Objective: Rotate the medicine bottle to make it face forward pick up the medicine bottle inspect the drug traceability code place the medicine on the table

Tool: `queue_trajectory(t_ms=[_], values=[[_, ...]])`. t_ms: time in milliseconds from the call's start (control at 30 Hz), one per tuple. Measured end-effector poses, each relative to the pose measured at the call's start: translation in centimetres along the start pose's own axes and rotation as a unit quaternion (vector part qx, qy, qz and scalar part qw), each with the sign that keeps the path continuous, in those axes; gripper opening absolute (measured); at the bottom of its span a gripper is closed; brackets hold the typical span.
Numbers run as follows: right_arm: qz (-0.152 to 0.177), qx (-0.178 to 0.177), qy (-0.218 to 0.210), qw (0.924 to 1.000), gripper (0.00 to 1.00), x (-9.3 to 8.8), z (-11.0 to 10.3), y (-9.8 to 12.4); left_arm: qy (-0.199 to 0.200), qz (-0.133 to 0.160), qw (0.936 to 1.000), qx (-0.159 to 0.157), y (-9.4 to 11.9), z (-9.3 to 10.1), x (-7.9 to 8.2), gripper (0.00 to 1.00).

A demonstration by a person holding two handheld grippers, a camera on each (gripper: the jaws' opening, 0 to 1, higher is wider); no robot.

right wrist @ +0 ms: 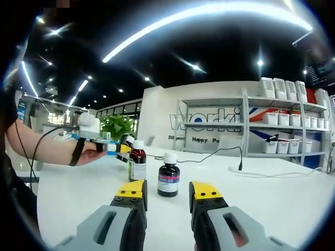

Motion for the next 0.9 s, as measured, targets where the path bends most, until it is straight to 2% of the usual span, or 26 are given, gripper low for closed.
queue_trajectory(t_ms=[200, 233, 300, 500, 833, 867, 900], values=[[0.006, -0.002, -0.004, 1.0, 0.27, 0.2, 0.1, 0.1, -0.002, -0.015, 0.9999, 0.003, 1.4, -0.2, -1.9, 0.21], [0.007, -0.002, -0.004, 1.0, 0.27, 0.2, 0.1, 0.1, 0.012, 0.004, 0.9999, -0.001, 1.7, -0.1, -2.0, 0.21], [0.005, -0.001, -0.004, 1.0, 0.27, 0.1, 0.1, 0.1, -0.015, -0.003, 0.9999, -0.005, 2.4, 0.0, -2.3, 0.21], [0.007, -0.002, -0.004, 1.0, 0.27, 0.2, 0.2, 0.1, -0.019, -0.016, 0.9996, -0.013, 2.6, 0.2, -2.5, 0.21], [0.006, 0.003, -0.003, 1.0, 0.28, 0.1, 0.1, 0.1, -0.034, -0.013, 0.999, -0.026, 2.8, 0.2, -2.5, 0.22], [0.01, 0.01, -0.008, 0.9999, 0.29, 0.2, -0.1, 0.1, -0.038, -0.017, 0.9987, -0.028, 2.8, 0.2, -2.6, 0.23], [0.017, 0.015, -0.015, 0.9996, 0.3, 0.4, -0.2, 0.1, -0.053, -0.045, 0.997, -0.034, 2.9, 0.2, -3.1, 0.24]])
Point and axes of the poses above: the point that each gripper's makers call its tool centre point, and the gripper's own axes: y roughly backward along the fingers, z roughly to its right, x roughly out of its top, the point moved 7 cm from there along y, roughly backward along the fingers, and after that the axes turned 2 degrees about -y, right-handed, at the moved point
